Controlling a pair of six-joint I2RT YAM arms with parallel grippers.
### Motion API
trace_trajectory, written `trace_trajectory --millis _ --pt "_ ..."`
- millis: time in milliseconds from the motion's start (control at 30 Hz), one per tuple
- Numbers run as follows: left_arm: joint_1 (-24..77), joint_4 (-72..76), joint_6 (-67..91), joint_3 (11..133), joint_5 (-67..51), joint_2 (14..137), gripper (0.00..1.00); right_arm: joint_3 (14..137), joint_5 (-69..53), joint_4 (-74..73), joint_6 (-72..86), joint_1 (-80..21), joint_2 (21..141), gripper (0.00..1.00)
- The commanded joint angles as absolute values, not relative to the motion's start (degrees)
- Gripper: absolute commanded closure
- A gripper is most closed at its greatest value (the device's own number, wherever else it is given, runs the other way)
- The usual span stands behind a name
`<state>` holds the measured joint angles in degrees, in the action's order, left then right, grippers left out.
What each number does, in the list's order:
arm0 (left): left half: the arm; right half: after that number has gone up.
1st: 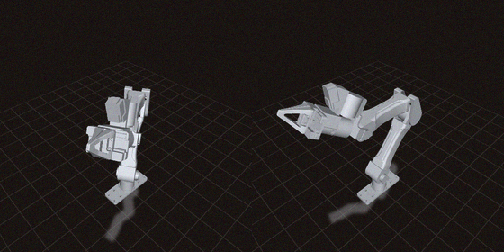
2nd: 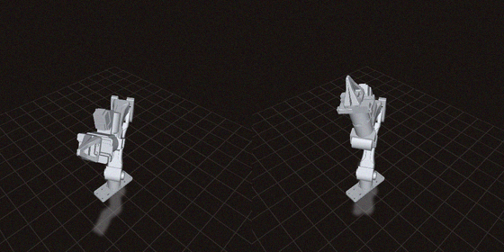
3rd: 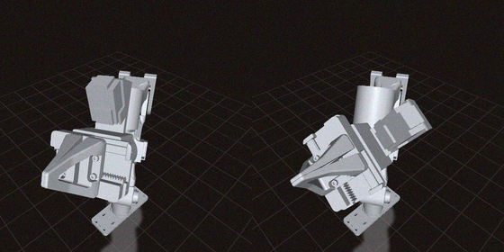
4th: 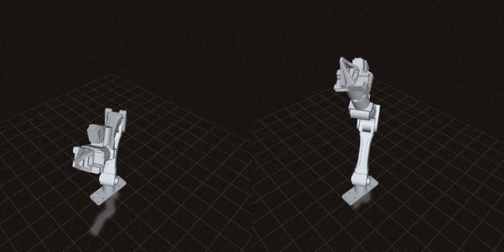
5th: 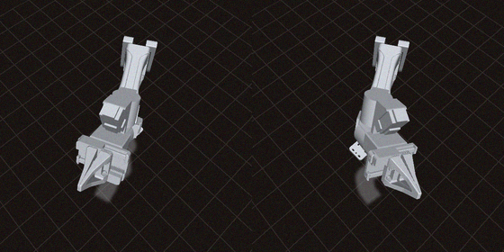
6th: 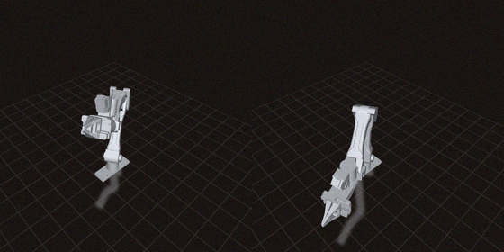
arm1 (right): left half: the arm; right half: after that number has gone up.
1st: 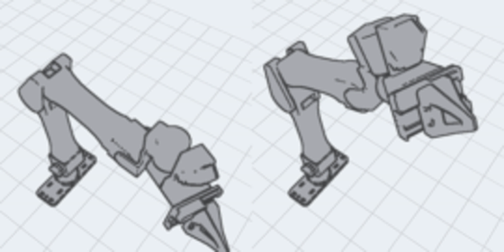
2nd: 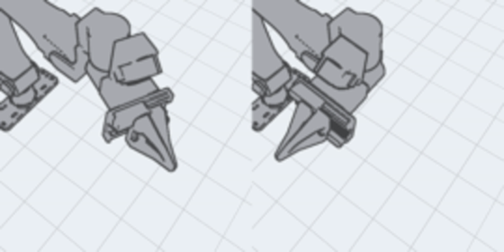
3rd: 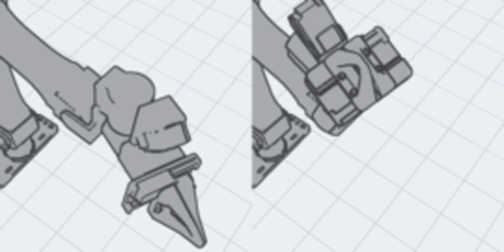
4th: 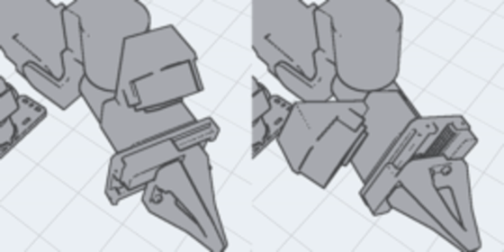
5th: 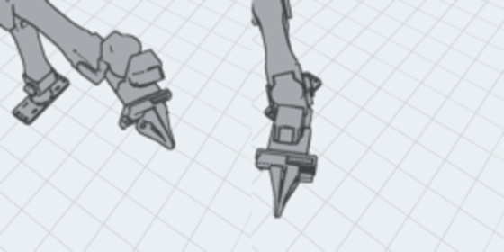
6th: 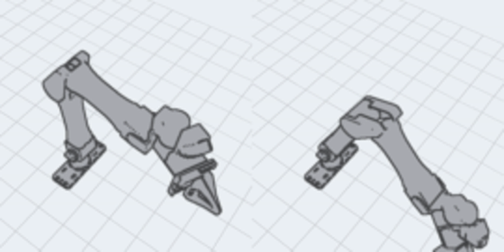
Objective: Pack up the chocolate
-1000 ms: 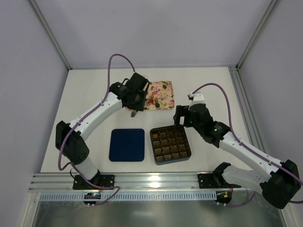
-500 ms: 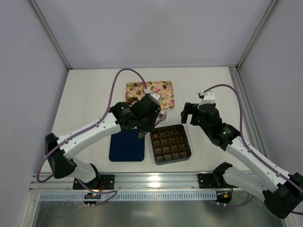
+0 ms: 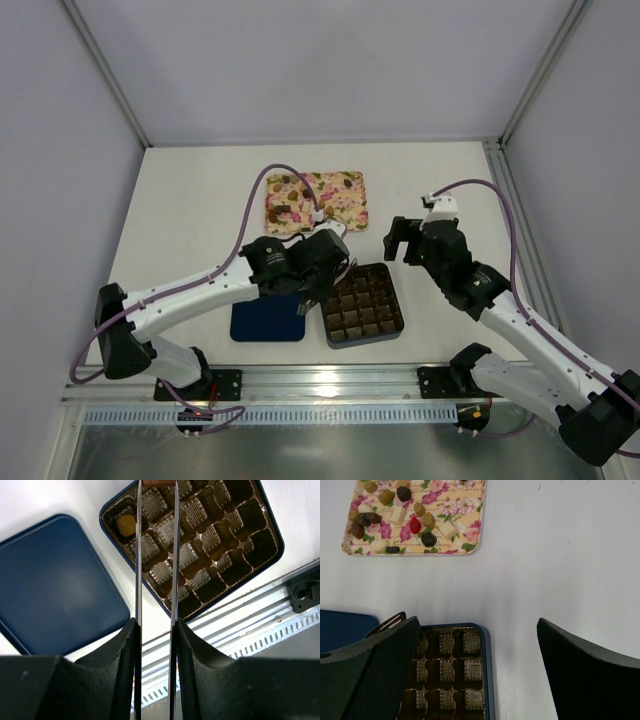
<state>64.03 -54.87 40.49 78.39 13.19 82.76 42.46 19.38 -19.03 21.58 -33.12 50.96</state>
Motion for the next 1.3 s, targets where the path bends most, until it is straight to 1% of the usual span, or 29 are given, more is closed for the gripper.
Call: trace_trajectory --millis 0,467,1033,1267 --pt "65.2 -53.7 42.9 77.8 15.5 80.1 0.67 42.0 20.3 -18.6 21.8 -32.8 50.0 0.0" --pt "67.0 -52.7 44.4 75.2 15.5 79.5 0.66 41.6 19.4 -18.4 22.1 -32.8 50.0 0.0" --pt "67.1 -52.7 44.5 74.4 16.3 79.3 0.58 41.7 19.0 -18.5 22.2 -32.7 50.0 0.0" --pt "67.1 -53.0 44.2 75.1 16.4 78.8 0.58 42.0 19.0 -18.6 22.3 -32.7 49.7 0.0"
